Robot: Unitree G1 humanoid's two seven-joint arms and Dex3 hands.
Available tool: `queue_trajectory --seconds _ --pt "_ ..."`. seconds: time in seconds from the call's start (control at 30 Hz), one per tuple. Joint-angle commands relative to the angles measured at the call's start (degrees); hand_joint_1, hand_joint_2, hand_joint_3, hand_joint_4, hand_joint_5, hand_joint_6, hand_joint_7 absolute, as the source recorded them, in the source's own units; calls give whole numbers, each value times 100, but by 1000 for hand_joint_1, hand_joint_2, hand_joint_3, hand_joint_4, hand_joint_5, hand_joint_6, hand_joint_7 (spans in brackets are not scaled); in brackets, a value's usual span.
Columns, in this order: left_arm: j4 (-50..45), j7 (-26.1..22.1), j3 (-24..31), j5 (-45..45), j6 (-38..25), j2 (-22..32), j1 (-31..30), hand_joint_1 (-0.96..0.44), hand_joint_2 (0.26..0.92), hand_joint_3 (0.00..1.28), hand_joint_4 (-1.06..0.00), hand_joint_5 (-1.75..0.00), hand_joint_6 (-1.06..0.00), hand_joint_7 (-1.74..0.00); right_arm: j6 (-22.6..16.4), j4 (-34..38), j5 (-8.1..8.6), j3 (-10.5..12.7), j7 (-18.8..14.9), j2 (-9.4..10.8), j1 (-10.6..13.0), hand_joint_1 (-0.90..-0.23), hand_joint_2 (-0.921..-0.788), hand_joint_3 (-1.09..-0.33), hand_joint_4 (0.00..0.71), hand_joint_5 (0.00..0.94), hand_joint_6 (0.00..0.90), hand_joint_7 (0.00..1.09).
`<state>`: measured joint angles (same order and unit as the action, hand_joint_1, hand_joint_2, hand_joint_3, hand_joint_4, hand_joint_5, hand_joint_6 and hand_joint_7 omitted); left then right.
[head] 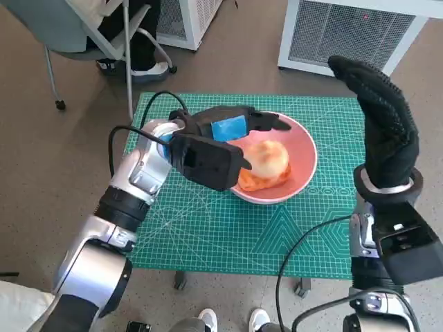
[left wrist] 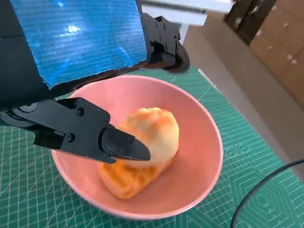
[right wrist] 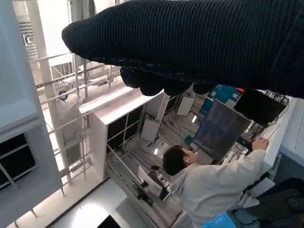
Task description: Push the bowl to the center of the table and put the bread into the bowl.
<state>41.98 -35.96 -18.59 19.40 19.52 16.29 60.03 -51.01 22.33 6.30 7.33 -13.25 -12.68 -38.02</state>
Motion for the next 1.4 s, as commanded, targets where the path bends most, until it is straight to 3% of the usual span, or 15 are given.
queue_trajectory --seconds 0.03,0.27,0.5,0.73,1.07,1.13,1.2,1.4 --pt "36 157 313 -398 424 20 -182 -490 921 158 1 1 -98 -8 43 32 -55 24 37 -56 65 -564 -921 -716 293 0 42 627" --pt "-89 118 1078 -1596 1163 -171 -497 -556 921 372 1 1 -98 -8 263 -198 52 10 21 -68 48 -559 -921 -717 294 1 43 628" --pt "-621 221 1662 -2625 1371 -550 -944 -537 921 494 -41 -20 -110 -16 527 -407 160 -11 -18 -53 32 -565 -921 -713 294 0 45 628" --pt "-940 583 1927 -2927 1689 -853 -1262 -548 921 518 -101 -49 -162 -51 768 -613 171 -26 -7 -51 31 -569 -921 -709 289 0 45 631" --pt "-1326 537 2055 -3412 1539 -1110 -1530 -555 921 533 -153 -75 -185 -91 1056 -834 23 -7 136 -29 18 -564 -921 -710 288 0 43 634" --pt "-1376 542 2054 -3445 1496 -1137 -1559 -558 921 531 -152 -83 -83 -302 1092 -861 8 -5 156 -29 22 -564 -921 -711 286 0 42 635" --pt "-1471 555 2062 -3517 1434 -1189 -1624 -556 921 524 -150 -86 -42 -395 1142 -900 -23 -9 186 -23 29 -564 -921 -711 283 0 42 636" --pt "-1606 595 2097 -3584 1344 -1286 -1731 -527 921 490 -143 -91 -4 -512 1260 -976 -35 -33 217 -17 47 -562 -921 -712 277 0 39 639"
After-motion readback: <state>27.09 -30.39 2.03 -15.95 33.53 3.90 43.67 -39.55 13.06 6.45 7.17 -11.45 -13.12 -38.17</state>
